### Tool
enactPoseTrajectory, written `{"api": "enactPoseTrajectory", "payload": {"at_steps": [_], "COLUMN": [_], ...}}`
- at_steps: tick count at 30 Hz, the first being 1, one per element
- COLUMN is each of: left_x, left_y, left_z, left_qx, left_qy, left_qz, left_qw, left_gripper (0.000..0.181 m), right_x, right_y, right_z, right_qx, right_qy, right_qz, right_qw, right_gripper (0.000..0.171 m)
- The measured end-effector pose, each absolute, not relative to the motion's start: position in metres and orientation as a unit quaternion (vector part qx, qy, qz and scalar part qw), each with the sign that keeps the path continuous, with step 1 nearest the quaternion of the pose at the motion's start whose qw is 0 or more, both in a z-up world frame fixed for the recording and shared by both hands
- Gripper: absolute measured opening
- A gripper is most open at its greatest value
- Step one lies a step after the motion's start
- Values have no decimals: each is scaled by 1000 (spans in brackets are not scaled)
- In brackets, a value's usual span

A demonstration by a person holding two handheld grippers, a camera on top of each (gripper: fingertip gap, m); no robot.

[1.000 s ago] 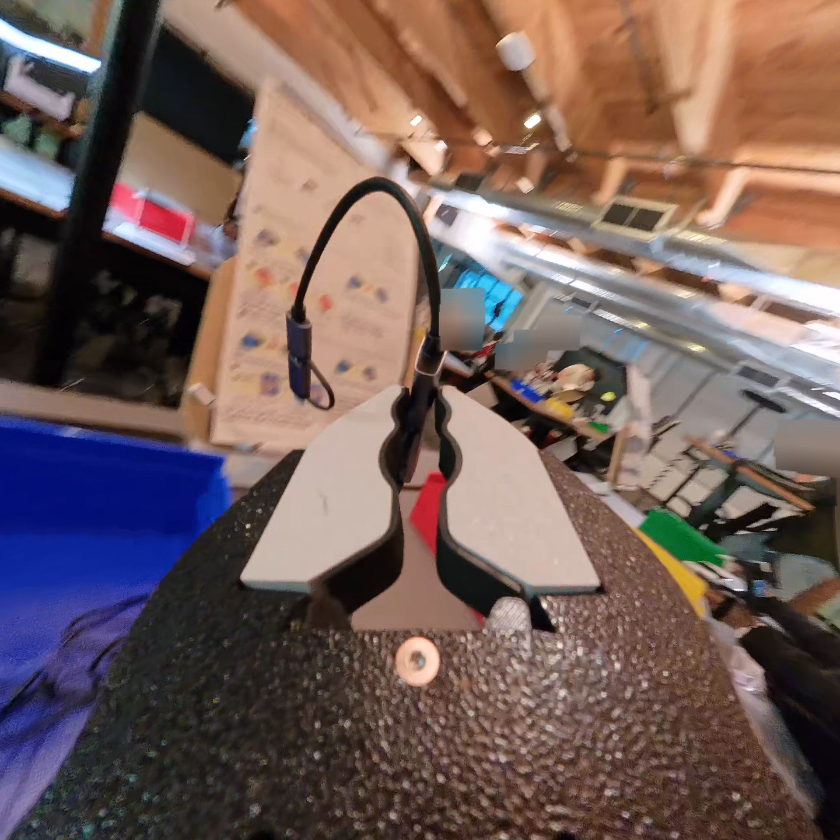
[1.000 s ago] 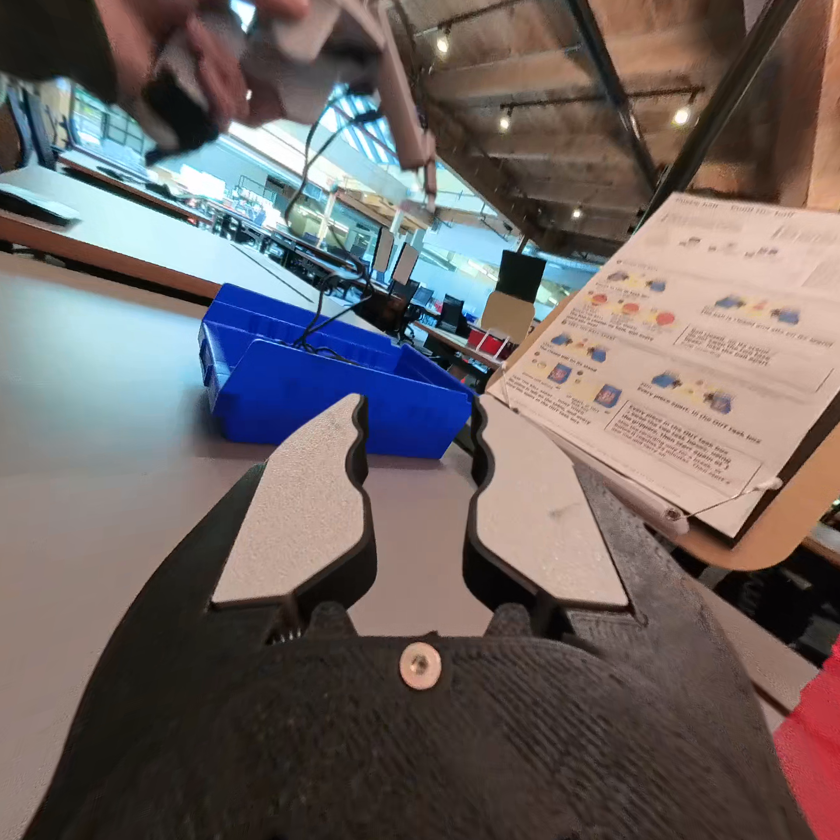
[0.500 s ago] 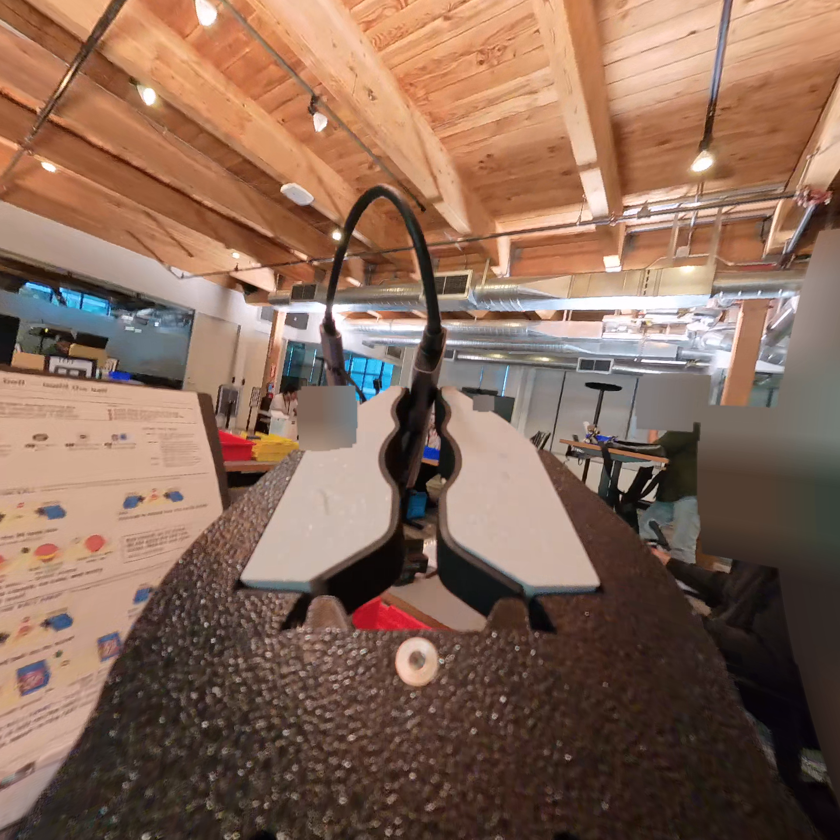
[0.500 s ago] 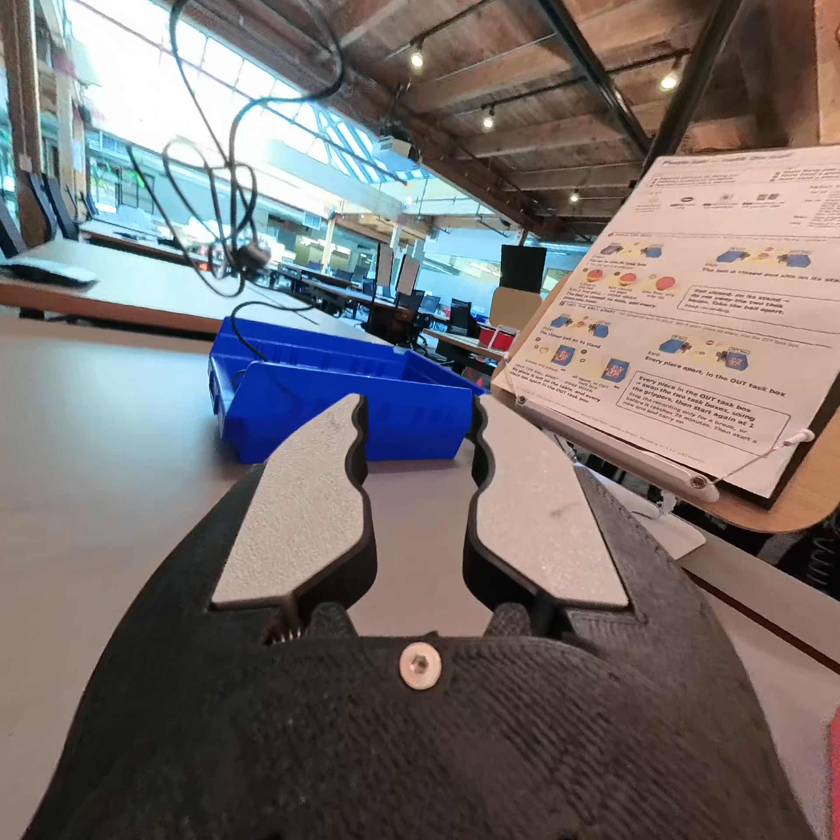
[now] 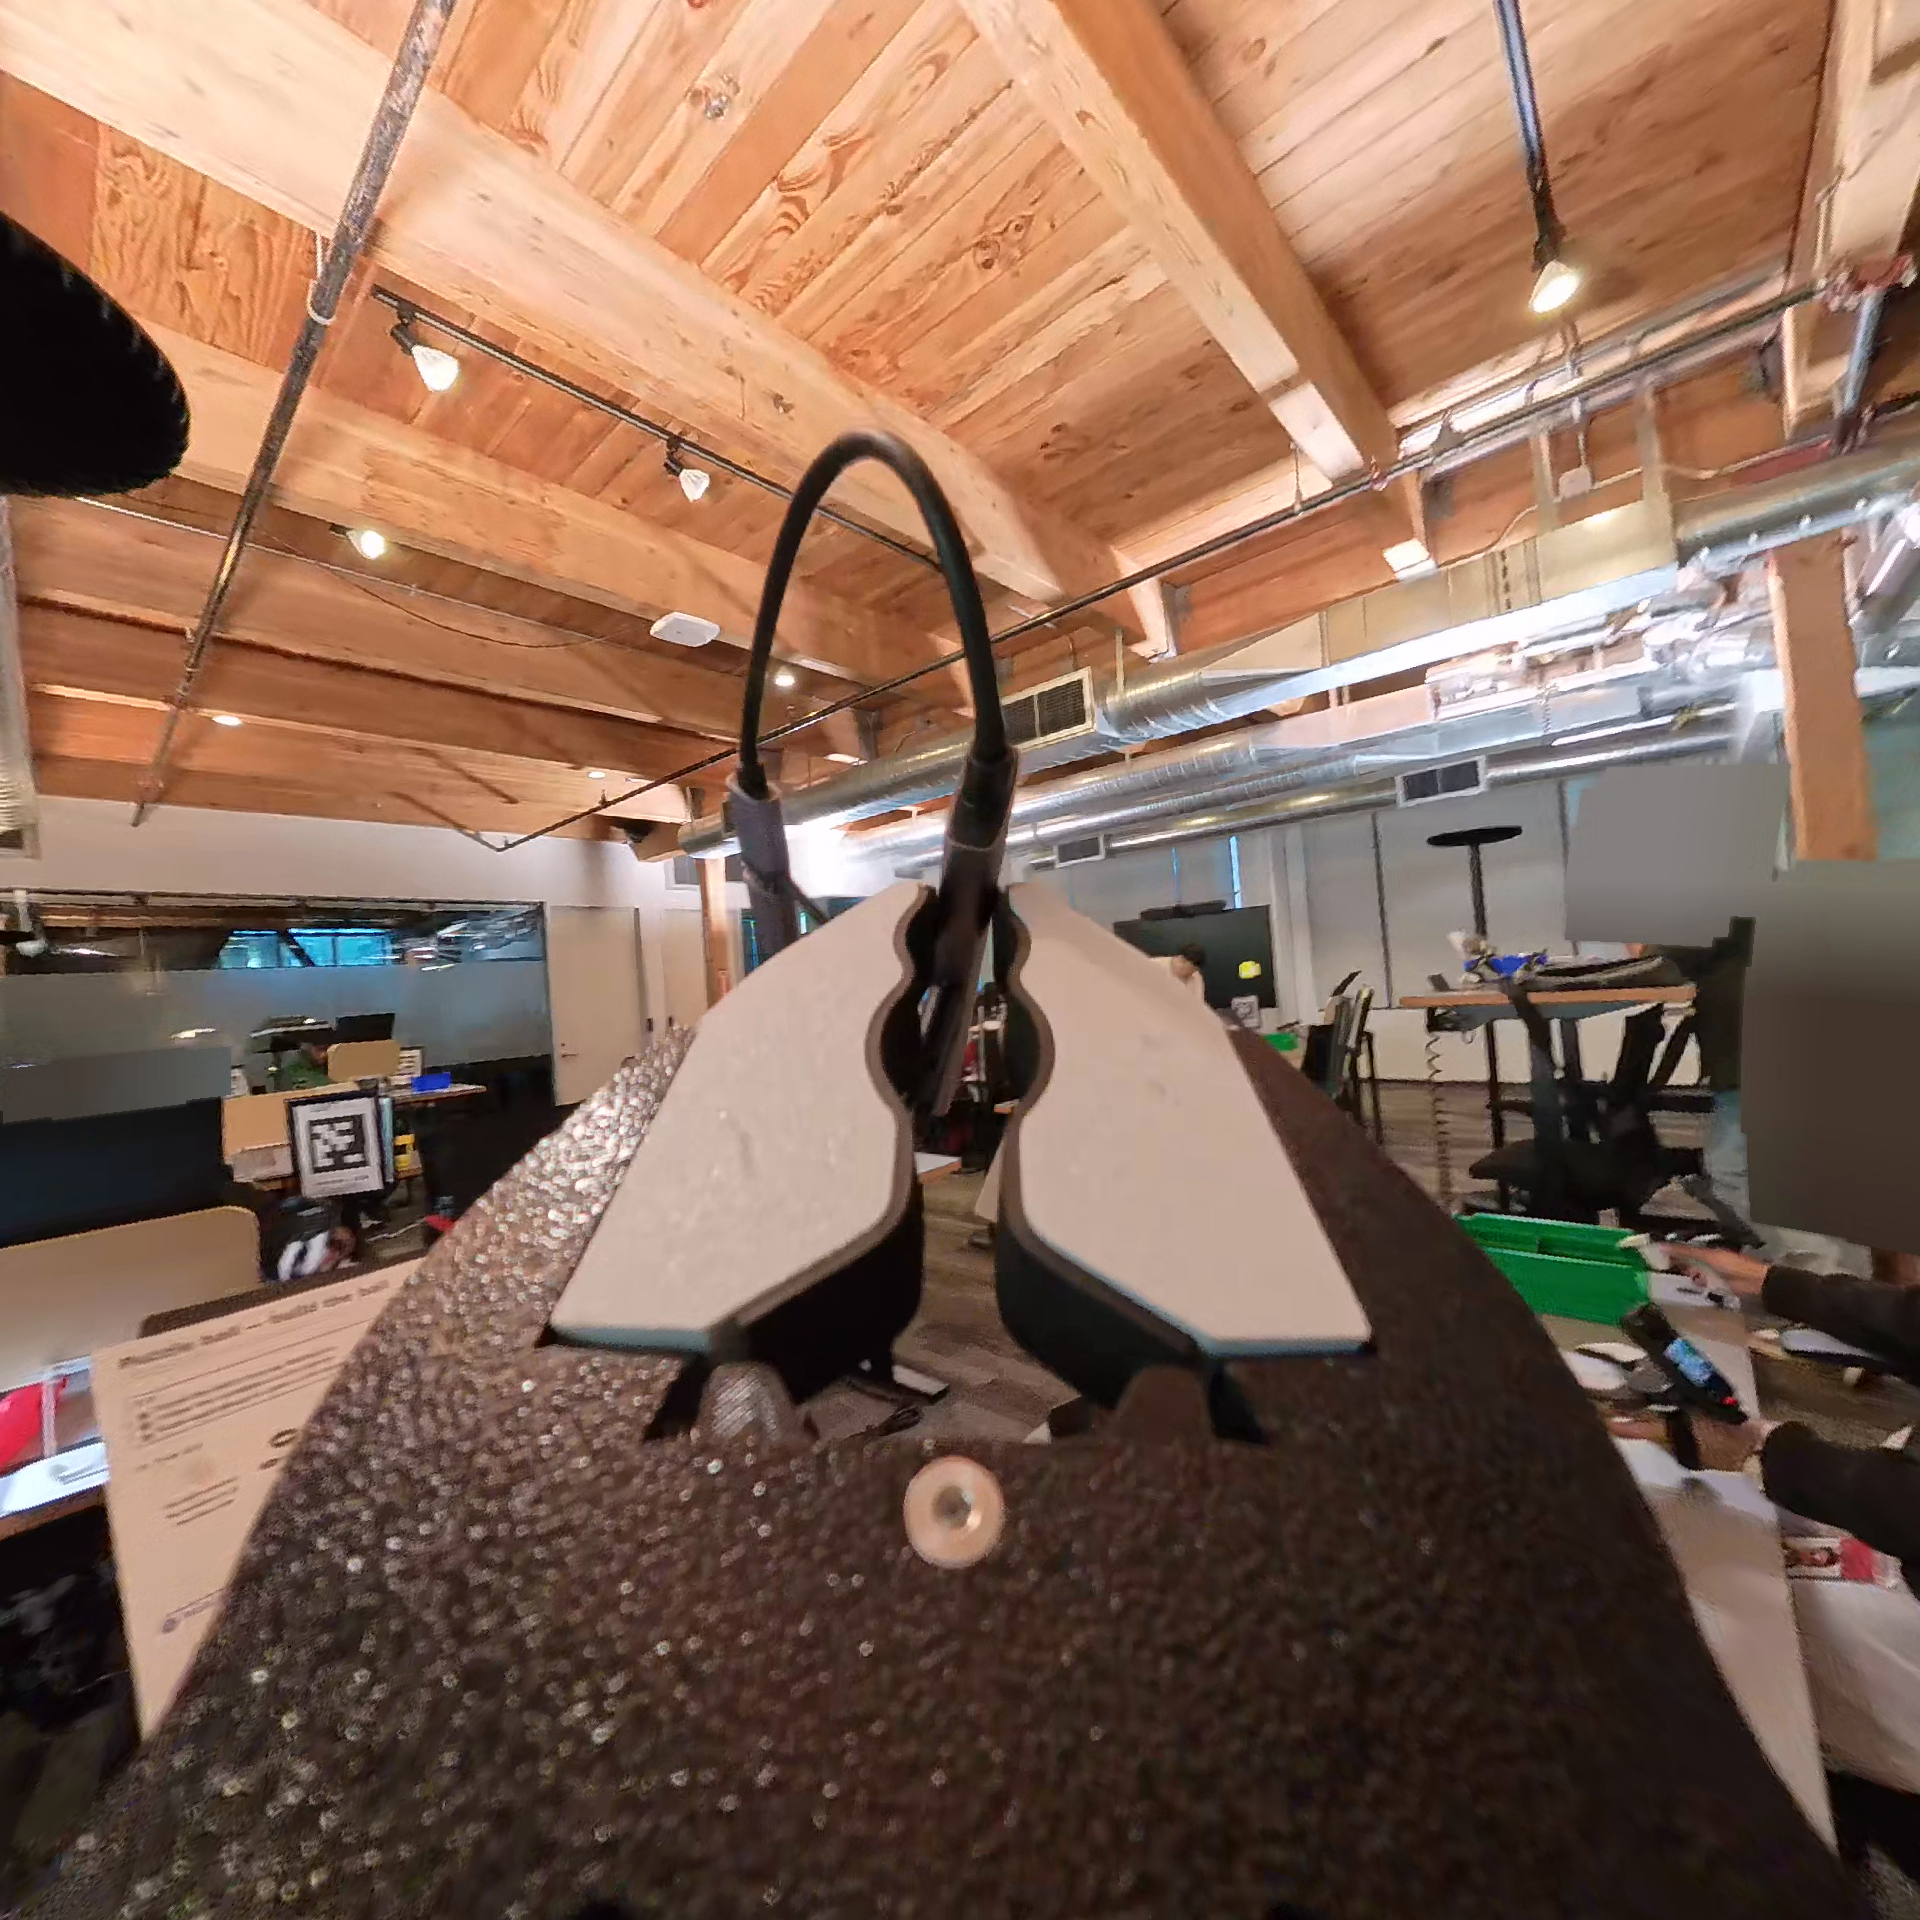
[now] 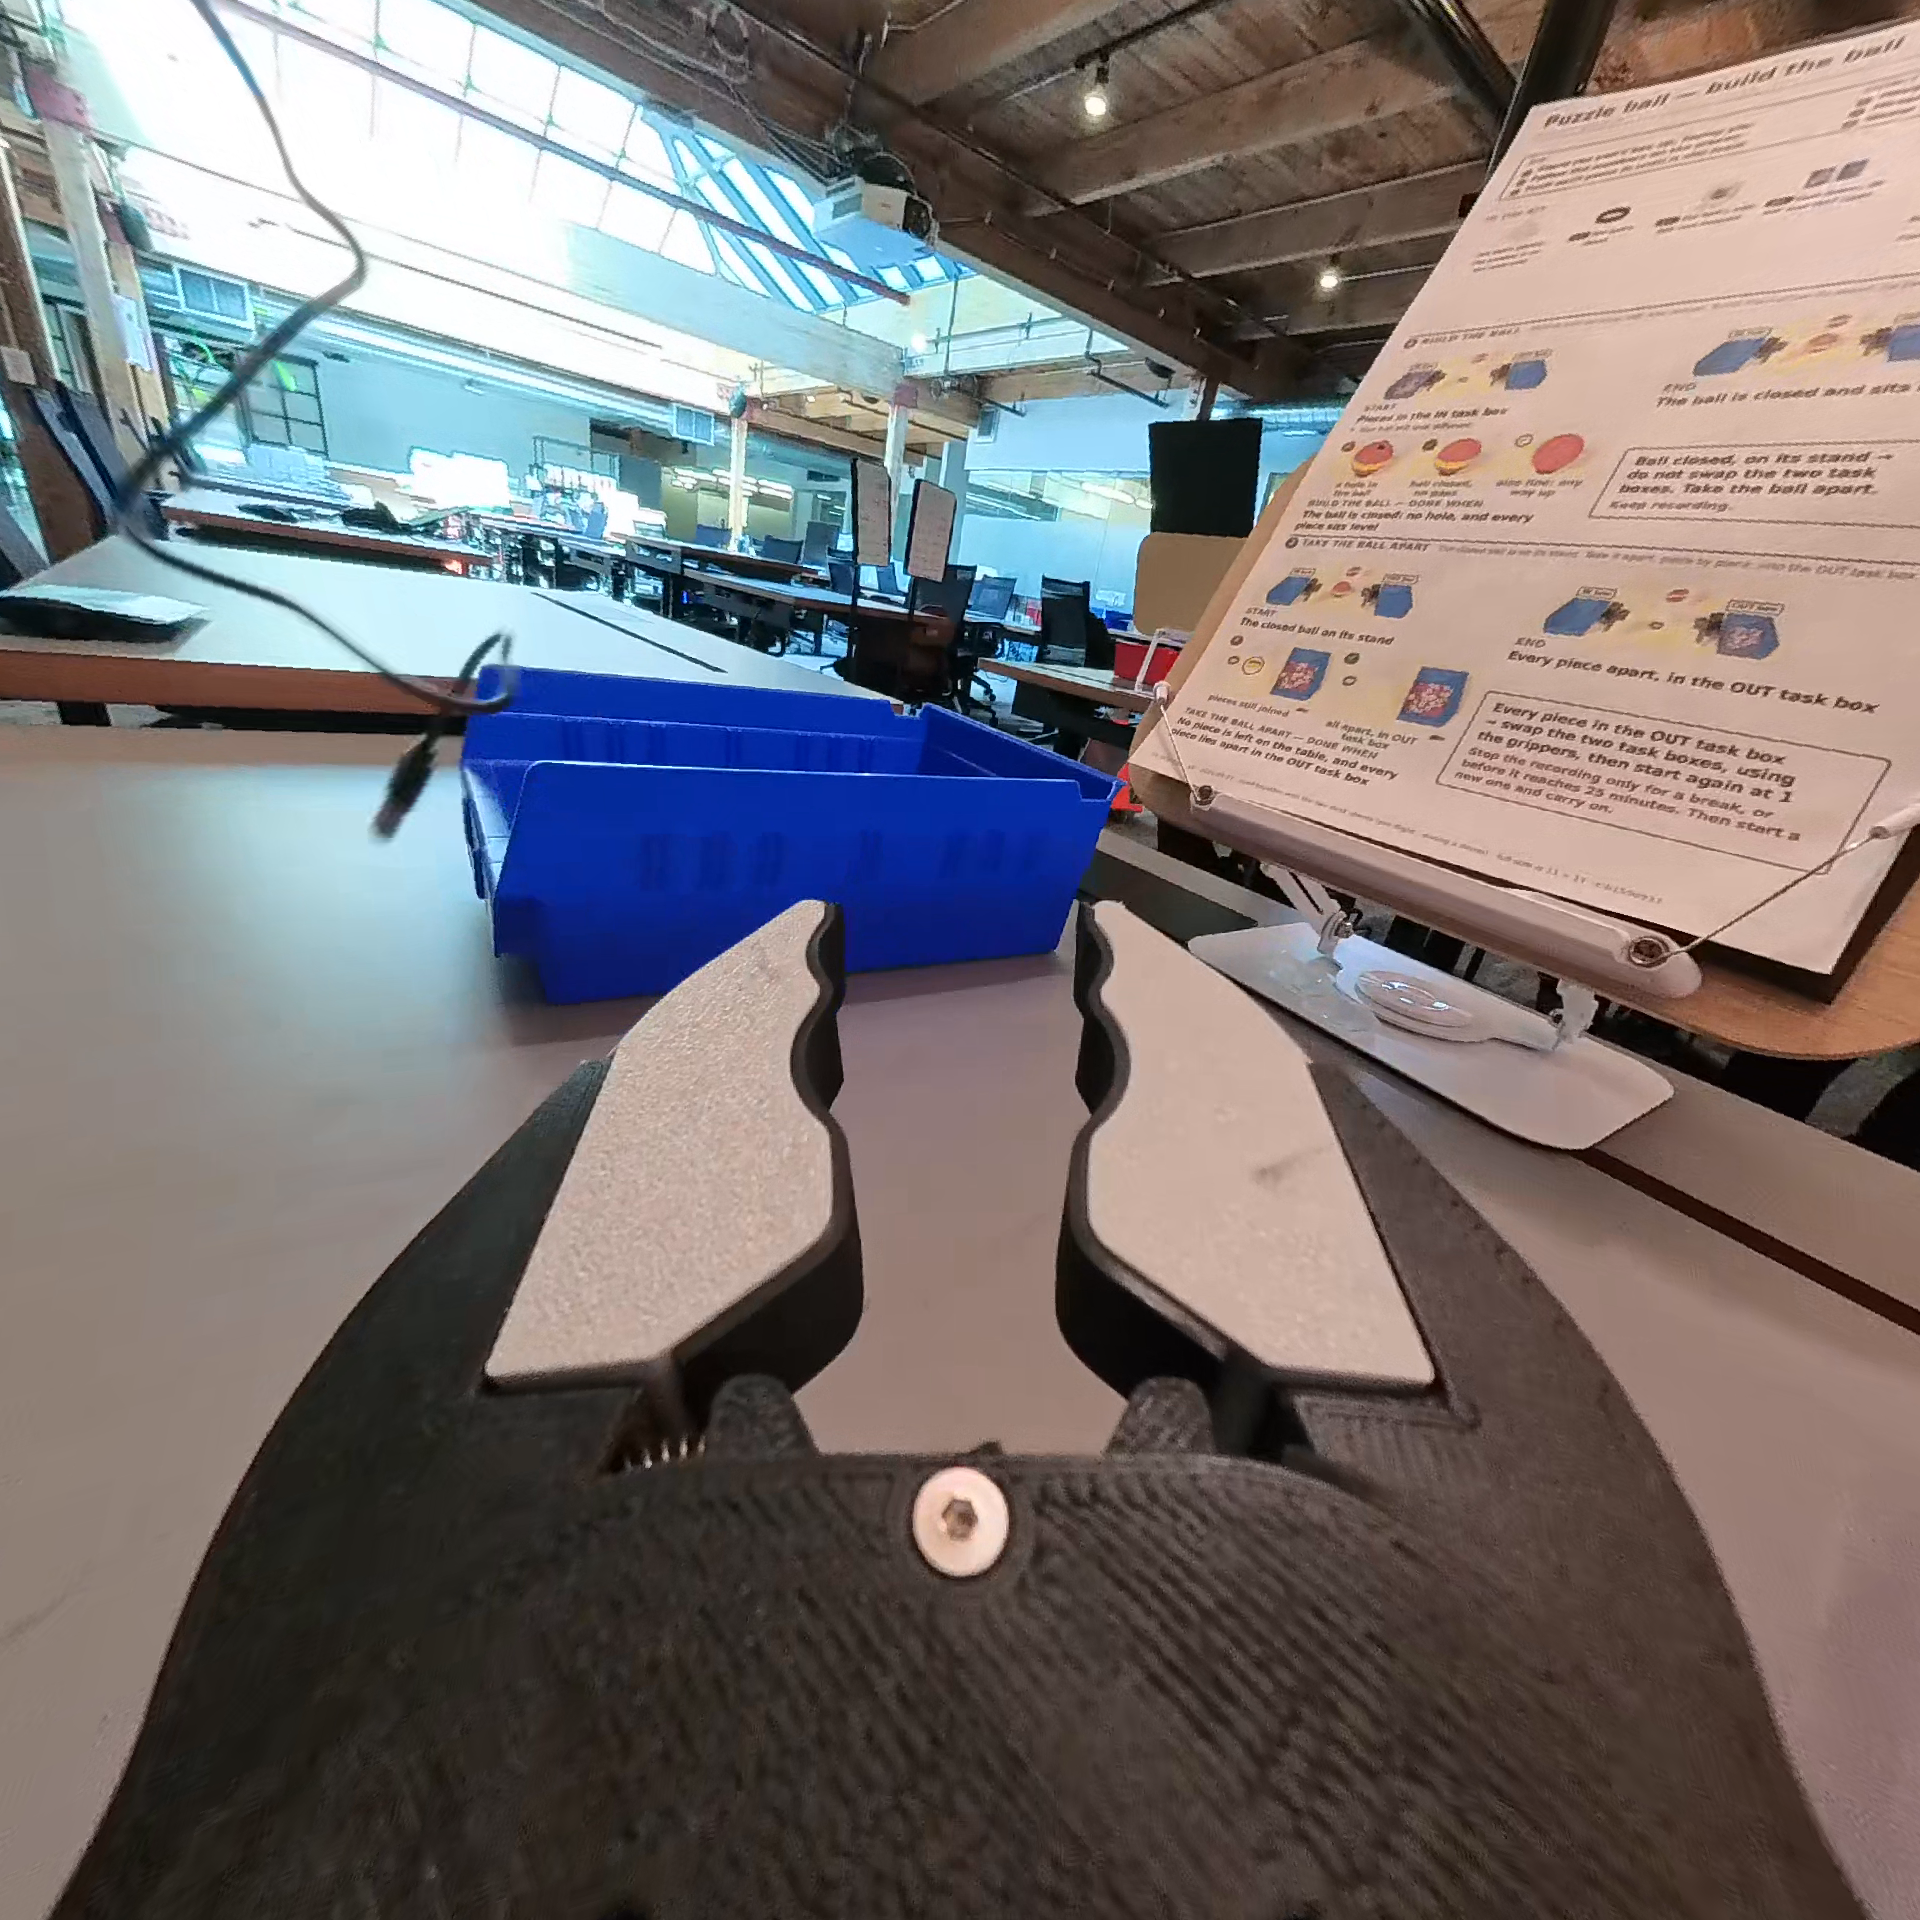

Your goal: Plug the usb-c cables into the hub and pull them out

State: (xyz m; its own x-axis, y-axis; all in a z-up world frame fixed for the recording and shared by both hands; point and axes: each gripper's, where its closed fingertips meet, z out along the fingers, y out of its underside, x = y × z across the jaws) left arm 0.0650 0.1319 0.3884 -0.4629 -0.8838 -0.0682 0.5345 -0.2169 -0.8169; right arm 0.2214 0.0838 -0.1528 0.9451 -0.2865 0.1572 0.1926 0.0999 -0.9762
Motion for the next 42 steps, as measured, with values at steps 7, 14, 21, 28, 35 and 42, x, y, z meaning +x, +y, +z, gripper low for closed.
{"api": "enactPoseTrajectory", "payload": {"at_steps": [7, 14, 21, 28, 35, 42], "left_x": [91, 169, 209, 195, 177, 164], "left_y": [111, 113, 113, 100, 106, 103], "left_z": [340, 216, 47, -89, -112, -112], "left_qx": [-243, -363, -487, -559, -562, -538], "left_qy": [451, 467, 447, 411, 398, 419], "left_qz": [-730, -720, -722, -715, -724, -731], "left_qw": [452, 363, 205, 80, 45, 32], "left_gripper": [10, 9, 10, 10, 9, 9], "right_x": [219, 235, 232, 200, 183, 175], "right_y": [79, 56, 42, 70, 87, 87], "right_z": [-142, -120, -98, -112, -135, -139], "right_qx": [-631, -579, -548, -583, -627, -638], "right_qy": [38, 72, 44, -66, -117, -123], "right_qz": [-153, -190, -278, -316, -258, -192], "right_qw": [759, 789, 788, 746, 725, 735], "right_gripper": [43, 41, 37, 50, 22, 24]}}
